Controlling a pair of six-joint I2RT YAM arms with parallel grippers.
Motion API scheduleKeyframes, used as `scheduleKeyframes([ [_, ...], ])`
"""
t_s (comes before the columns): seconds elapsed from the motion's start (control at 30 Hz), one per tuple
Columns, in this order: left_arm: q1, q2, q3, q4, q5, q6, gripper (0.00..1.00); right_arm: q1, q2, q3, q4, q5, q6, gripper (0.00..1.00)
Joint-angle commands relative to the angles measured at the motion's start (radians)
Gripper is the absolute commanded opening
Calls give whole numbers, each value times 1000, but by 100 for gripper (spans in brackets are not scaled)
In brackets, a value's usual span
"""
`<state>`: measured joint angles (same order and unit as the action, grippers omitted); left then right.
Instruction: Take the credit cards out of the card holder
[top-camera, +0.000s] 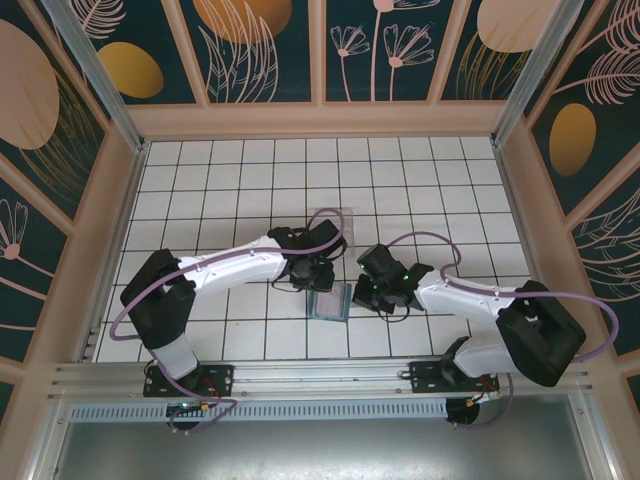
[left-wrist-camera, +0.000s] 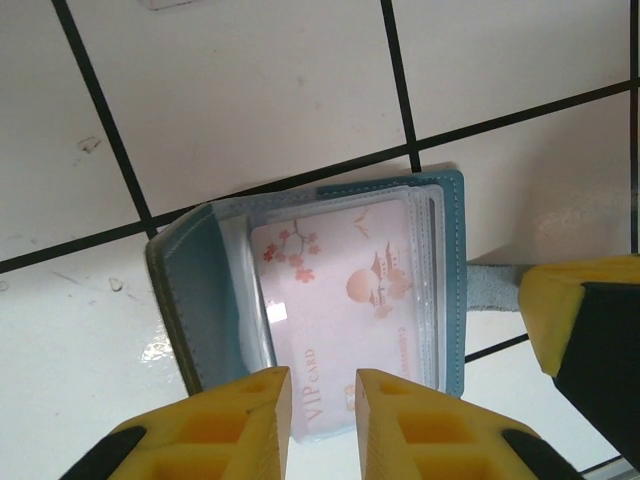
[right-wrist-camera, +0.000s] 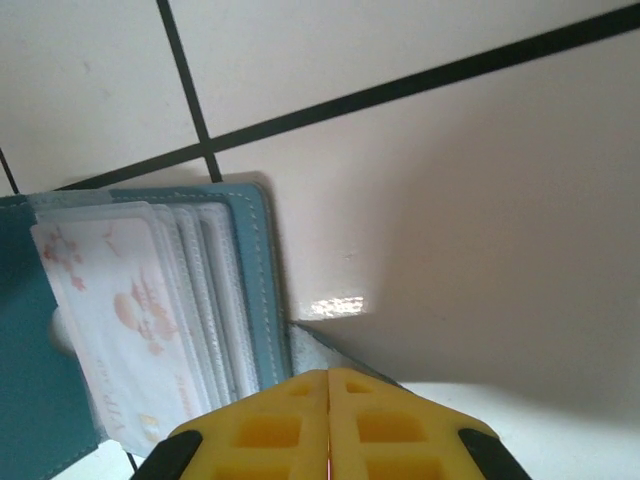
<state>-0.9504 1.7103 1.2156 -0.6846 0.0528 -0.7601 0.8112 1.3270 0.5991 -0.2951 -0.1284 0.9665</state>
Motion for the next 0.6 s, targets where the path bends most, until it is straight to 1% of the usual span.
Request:
scheduleKeyframes([
  [0.0, 2, -51, -46, -6, -27, 14, 23, -5, 22, 47, -1, -4, -28, 10],
  [0.07, 18, -81, -88, 38, -15, 8, 23, -4, 31, 61, 0, -9, -33, 11],
  [0.2, 71, -139, -193, 152, 68, -13, 22, 3, 56, 89, -4, -19, -41, 16],
  [0.43, 120, -175, -345, 333, 204, -43, 23, 15, 104, 123, 2, -37, -42, 20],
  [0.57, 148, -209, -452, 498, 275, -79, 25, 26, 127, 140, 2, -40, -46, 24],
])
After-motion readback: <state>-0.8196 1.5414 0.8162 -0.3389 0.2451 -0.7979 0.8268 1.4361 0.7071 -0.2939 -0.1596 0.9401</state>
